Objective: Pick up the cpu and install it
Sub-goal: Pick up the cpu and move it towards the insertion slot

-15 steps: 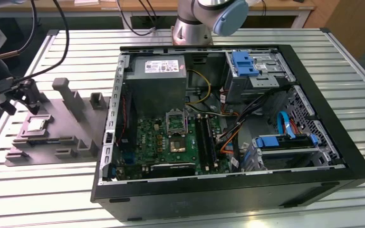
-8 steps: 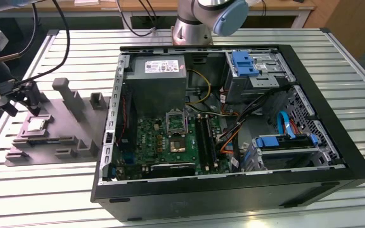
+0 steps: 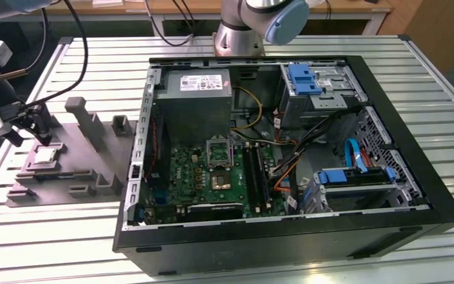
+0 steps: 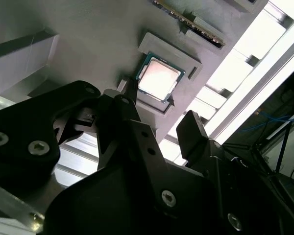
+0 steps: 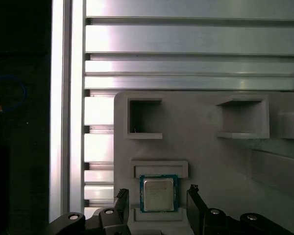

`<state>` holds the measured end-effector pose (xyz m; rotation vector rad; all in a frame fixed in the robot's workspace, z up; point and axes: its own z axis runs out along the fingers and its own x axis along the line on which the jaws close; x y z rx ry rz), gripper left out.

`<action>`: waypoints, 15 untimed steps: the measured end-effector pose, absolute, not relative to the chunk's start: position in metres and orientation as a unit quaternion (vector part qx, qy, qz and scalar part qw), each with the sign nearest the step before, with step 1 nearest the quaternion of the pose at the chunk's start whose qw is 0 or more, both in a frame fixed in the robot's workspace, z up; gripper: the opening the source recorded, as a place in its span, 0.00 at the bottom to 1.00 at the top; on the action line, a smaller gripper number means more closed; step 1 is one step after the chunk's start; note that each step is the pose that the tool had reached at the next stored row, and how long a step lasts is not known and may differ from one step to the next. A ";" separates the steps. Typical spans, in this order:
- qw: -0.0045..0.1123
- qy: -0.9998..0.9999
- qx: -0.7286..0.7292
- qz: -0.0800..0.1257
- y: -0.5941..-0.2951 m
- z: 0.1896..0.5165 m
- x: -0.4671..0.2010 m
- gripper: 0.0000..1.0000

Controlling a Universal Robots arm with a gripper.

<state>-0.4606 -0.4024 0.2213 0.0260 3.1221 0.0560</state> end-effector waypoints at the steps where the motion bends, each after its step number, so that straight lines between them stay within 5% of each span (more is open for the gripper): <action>1: 0.009 1.000 0.008 0.018 -0.403 0.221 -0.461 0.58; 15: 0.010 1.000 0.009 0.018 -0.408 0.208 -0.461 0.58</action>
